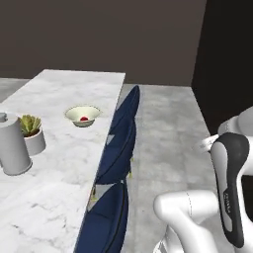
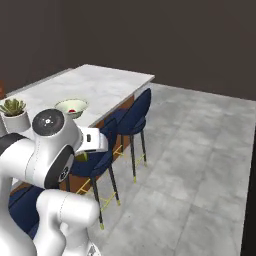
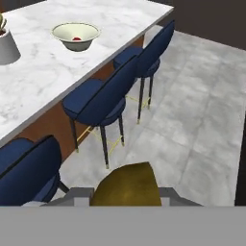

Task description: Retrieve the apple and kiwi from the fridge and place them into the bowl on the dining table.

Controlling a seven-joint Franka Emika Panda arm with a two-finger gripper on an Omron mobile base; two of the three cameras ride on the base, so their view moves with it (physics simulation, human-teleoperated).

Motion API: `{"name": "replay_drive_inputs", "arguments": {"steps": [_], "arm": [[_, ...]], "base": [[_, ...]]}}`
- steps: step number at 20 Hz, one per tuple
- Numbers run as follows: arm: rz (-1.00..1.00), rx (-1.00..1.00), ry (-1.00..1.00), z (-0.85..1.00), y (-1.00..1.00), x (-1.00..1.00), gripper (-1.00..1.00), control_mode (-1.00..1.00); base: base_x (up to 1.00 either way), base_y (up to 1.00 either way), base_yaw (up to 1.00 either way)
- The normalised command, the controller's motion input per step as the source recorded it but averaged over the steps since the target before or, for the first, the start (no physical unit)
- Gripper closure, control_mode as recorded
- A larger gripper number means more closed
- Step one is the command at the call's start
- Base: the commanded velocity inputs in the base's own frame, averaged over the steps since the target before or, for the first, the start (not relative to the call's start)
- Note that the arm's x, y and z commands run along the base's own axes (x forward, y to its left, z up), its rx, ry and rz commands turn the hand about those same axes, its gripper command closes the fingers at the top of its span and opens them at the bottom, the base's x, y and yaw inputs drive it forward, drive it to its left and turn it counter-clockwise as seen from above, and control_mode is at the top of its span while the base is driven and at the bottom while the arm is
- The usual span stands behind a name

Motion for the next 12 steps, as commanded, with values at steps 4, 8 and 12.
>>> {"name": "replay_drive_inputs", "arguments": {"steps": [4, 8, 12], "arm": [[0.0, 0.0, 0.0, 0.0, 0.0, 0.0, 1.0, 1.0], [0.0, 0.0, 0.0, 0.0, 0.0, 0.0, 1.0, 1.0], [0.0, 0.0, 0.0, 0.0, 0.0, 0.0, 1.0, 1.0]], "base": [[1.0, -0.38, 0.54], [1.0, -0.39, 0.52], [1.0, -0.36, 0.53]]}}
